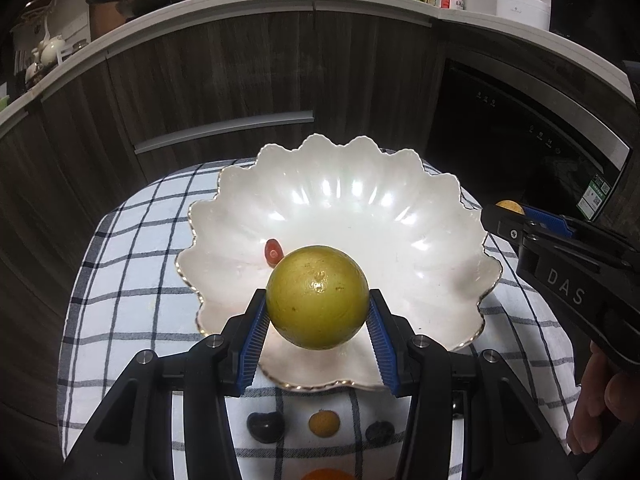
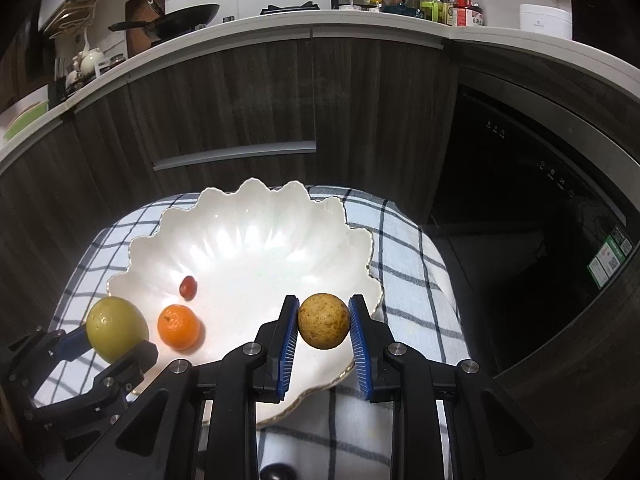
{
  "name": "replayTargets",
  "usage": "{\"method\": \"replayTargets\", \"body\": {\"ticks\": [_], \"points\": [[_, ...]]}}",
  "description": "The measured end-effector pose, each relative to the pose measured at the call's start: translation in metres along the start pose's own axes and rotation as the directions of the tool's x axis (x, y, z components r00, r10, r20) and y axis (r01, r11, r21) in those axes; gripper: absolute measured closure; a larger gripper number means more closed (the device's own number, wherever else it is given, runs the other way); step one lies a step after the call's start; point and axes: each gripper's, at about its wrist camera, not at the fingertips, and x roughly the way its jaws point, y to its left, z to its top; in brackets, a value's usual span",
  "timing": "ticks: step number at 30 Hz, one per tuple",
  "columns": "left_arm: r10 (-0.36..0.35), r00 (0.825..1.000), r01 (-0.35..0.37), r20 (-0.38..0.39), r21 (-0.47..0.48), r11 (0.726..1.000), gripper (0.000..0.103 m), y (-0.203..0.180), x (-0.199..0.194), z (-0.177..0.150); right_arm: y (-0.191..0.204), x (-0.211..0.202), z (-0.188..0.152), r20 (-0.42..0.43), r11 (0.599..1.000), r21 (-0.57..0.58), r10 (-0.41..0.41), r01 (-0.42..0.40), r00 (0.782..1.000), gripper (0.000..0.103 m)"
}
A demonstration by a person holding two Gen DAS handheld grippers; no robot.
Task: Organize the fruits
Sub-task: 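Open the left tool over the bowl while the right tool opens, dropping both fruits, then withdraw both open tools from the bowl back over the remaining fruits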
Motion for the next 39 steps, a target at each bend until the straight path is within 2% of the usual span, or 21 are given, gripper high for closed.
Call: {"method": "replayTargets", "body": {"ticks": [15, 24, 25, 26, 27, 28, 29, 30, 31, 36, 39], "points": [[-0.012, 0.999, 0.011, -0.040, -0.019, 1.000, 0.055, -0.005, 0.025, 0.006, -0.007, 0.031, 0.012, -0.051, 0.999, 0.037, 0.025, -0.023, 0.998, 0.076], [0.009, 0.997, -0.011, -0.074, -0.022, 1.000, 0.055, -0.002, 0.029, 0.004, -0.003, 0.035, 0.012, -0.054, 0.999, 0.025, 0.037, -0.035, 0.998, 0.076], [0.013, 0.997, -0.014, -0.075, -0.012, 1.000, 0.053, -0.002, 0.029, 0.003, -0.002, 0.035, 0.012, -0.051, 0.999, 0.016, 0.031, -0.030, 0.998, 0.075], [0.017, 0.998, -0.018, -0.065, -0.007, 1.000, 0.044, -0.002, 0.028, 0.002, -0.001, 0.034, 0.013, -0.049, 1.000, 0.011, 0.029, -0.029, 0.998, 0.075], [0.025, 0.999, -0.025, -0.048, -0.005, 1.000, 0.032, -0.002, 0.025, 0.002, 0.000, 0.033, 0.013, -0.047, 1.000, 0.006, 0.027, -0.027, 0.999, 0.068], [0.029, 0.999, -0.029, -0.030, -0.008, 1.000, 0.028, -0.002, 0.021, 0.002, 0.001, 0.033, 0.013, -0.044, 1.000, 0.001, 0.025, -0.025, 0.999, 0.055], [0.028, 0.999, -0.028, -0.020, -0.008, 1.000, 0.025, -0.001, 0.019, 0.003, 0.002, 0.031, 0.013, -0.034, 1.000, -0.004, 0.019, -0.019, 0.999, 0.048], [0.027, 0.999, -0.027, -0.018, -0.006, 1.000, 0.025, -0.001, 0.018, 0.003, 0.002, 0.029, 0.013, -0.023, 1.000, -0.003, 0.010, -0.010, 1.000, 0.037], [0.032, 0.999, -0.032, -0.015, -0.001, 0.999, 0.025, -0.001, 0.017, 0.004, 0.001, 0.027, 0.013, -0.016, 1.000, -0.001, 0.005, -0.005, 1.000, 0.033], [0.034, 0.999, -0.034, 0.011, -0.014, 0.999, 0.011, 0.002, 0.011, 0.006, -0.003, 0.025, 0.015, -0.018, 1.000, 0.018, -0.009, 0.009, 1.000, 0.032], [0.038, 0.999, -0.038, 0.038, -0.008, 0.999, 0.007, 0.001, 0.005, 0.007, -0.003, 0.023, 0.015, -0.011, 1.000, 0.018, -0.006, 0.006, 1.000, 0.028]]}}
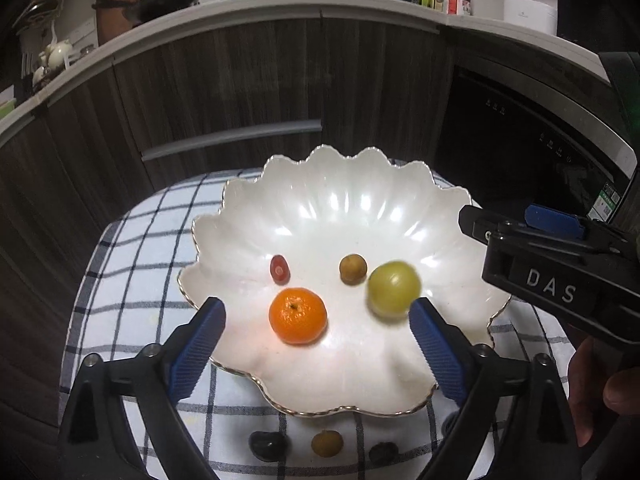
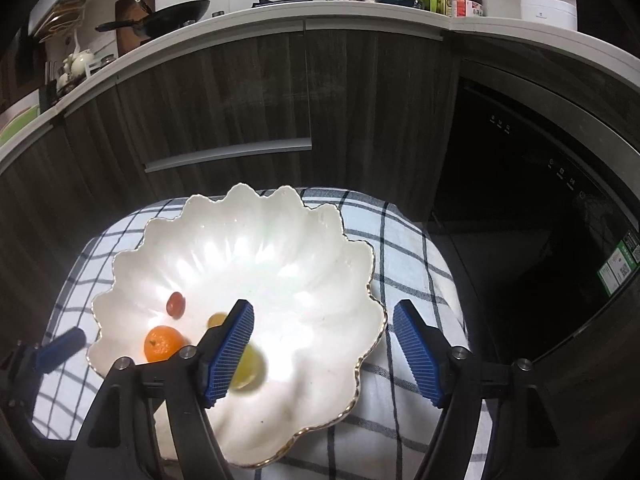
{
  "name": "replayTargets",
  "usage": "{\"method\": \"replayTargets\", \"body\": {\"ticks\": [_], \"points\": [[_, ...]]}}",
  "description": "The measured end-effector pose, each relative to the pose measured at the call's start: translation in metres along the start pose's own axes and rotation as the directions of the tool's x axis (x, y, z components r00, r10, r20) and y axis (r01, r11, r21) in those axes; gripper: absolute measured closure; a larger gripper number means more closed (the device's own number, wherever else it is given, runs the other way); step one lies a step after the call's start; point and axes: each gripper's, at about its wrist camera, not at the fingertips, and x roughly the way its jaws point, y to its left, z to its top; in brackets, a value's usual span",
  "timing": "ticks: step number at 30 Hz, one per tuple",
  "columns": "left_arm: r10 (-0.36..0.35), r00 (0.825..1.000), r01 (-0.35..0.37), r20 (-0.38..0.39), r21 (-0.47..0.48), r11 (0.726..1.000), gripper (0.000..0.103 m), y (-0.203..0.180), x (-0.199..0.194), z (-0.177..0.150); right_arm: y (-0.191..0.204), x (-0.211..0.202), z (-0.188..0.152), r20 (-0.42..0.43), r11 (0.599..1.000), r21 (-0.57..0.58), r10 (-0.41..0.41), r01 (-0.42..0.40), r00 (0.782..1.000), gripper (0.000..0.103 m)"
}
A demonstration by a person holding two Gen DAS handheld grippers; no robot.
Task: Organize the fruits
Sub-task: 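Withdraw both open tools from the bowl back over the remaining fruits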
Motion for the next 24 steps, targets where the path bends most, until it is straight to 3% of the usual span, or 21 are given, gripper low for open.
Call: {"method": "replayTargets", "body": {"ticks": [24], "points": [[0.057, 0.998, -0.056, 0.026, -0.029, 0.998, 0.006, 0.012, -0.032, -0.005, 0.001, -0.038, -0.007, 0.051, 1.000, 0.010, 0.006, -0.007, 0.999, 0.027]]}}
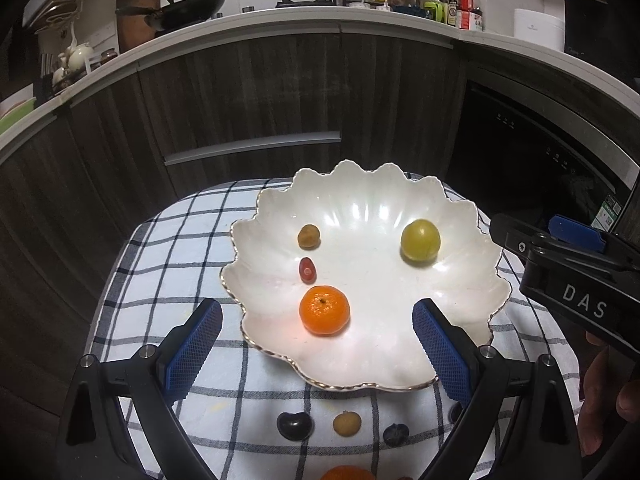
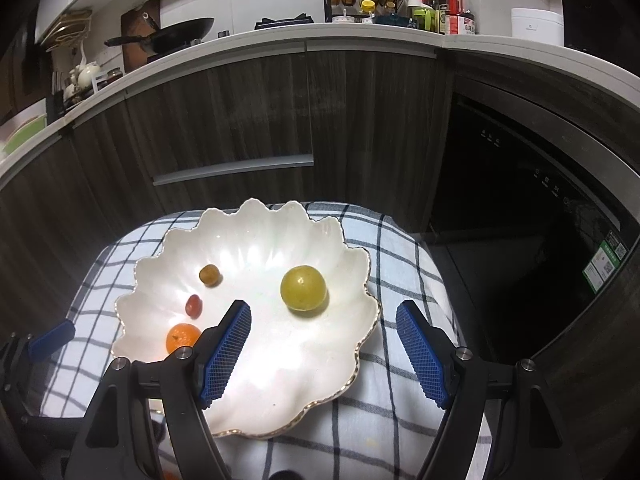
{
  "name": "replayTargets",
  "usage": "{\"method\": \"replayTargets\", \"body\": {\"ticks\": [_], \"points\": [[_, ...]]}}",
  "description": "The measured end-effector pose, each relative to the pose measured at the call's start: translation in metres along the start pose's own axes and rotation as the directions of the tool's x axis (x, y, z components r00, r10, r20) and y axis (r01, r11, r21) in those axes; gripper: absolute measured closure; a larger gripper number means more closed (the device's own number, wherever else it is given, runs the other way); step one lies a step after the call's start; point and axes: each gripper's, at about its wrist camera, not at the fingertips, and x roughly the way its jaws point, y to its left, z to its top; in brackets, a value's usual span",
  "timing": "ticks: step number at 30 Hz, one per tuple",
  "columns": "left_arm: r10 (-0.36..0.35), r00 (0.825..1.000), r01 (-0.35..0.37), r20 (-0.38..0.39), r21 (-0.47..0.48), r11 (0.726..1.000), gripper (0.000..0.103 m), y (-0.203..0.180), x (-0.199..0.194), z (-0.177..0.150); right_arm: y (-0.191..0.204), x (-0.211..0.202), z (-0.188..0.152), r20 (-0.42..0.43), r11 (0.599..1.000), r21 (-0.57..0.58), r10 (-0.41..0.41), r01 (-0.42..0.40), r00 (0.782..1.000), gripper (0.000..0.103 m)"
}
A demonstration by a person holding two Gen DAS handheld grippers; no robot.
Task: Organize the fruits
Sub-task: 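Withdraw both open tools from the bowl back over the remaining fruits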
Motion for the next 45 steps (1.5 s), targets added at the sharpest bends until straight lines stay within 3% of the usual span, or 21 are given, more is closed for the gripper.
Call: {"method": "replayTargets", "body": {"ticks": [25, 45], "points": [[-0.027, 0.999, 0.028, 0.026, -0.015, 1.000, 0.006, 0.011, -0.036, -0.021, 0.009, -0.041, -0.027, 0.038, 0.999, -0.044, 0.012, -0.010, 0.999, 0.027], [-0.049, 0.998, 0.047, 0.025, 0.064, 0.997, 0.006, 0.002, -0.051, -0.057, 0.011, -0.046, -0.057, 0.002, 0.998, -0.057, 0.028, -0.028, 1.000, 0.027]]}}
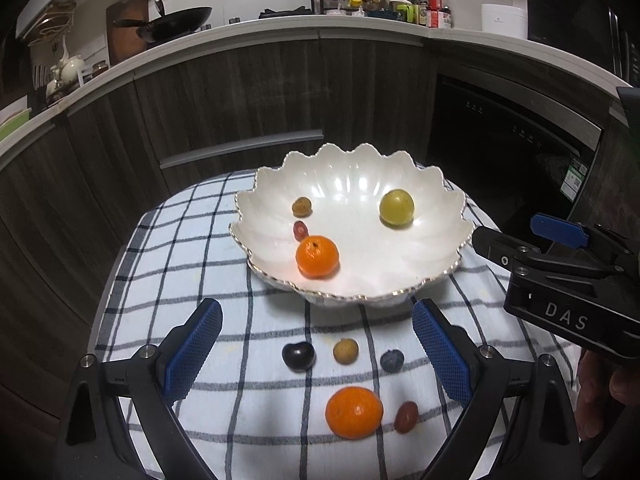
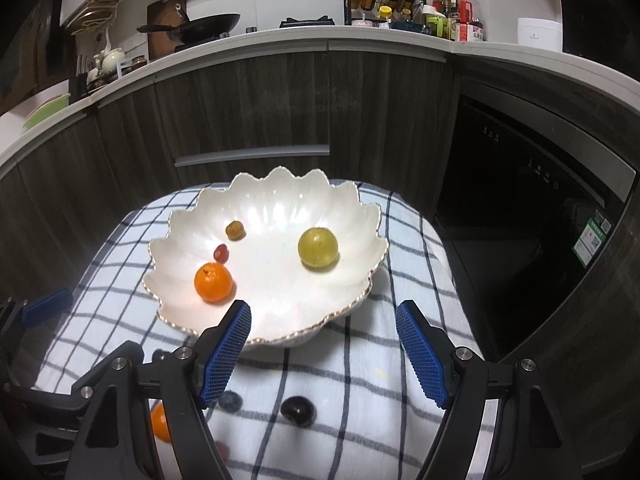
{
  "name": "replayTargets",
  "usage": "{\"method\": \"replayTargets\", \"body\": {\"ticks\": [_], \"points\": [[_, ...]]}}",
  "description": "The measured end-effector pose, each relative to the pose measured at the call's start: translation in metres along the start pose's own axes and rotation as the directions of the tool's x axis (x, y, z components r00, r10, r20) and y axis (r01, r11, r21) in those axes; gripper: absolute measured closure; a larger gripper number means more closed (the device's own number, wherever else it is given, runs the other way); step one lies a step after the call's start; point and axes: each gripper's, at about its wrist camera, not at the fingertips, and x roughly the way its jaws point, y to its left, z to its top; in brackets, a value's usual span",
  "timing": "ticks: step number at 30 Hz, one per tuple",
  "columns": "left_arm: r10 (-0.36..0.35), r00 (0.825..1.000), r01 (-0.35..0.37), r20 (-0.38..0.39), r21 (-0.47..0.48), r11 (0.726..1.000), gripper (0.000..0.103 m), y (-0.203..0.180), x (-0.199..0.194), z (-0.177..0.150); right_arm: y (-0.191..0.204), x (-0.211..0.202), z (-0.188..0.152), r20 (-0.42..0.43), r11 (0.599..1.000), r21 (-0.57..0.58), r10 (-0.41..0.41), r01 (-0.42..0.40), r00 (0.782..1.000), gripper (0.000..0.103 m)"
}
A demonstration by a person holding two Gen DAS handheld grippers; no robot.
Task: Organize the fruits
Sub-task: 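Withdraw both open tools from the bowl back over the remaining fruits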
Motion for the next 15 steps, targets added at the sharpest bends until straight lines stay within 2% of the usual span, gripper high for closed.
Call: {"method": "replayTargets", "body": {"ticks": [15], "points": [[0.003, 1.000, -0.003, 0.011, 0.022, 1.000, 0.006, -0.006, -0.004, -0.023, -0.001, 0.005, -0.030, -0.044, 1.000, -0.001, -0.001, 0.001, 0.999, 0.027]]}}
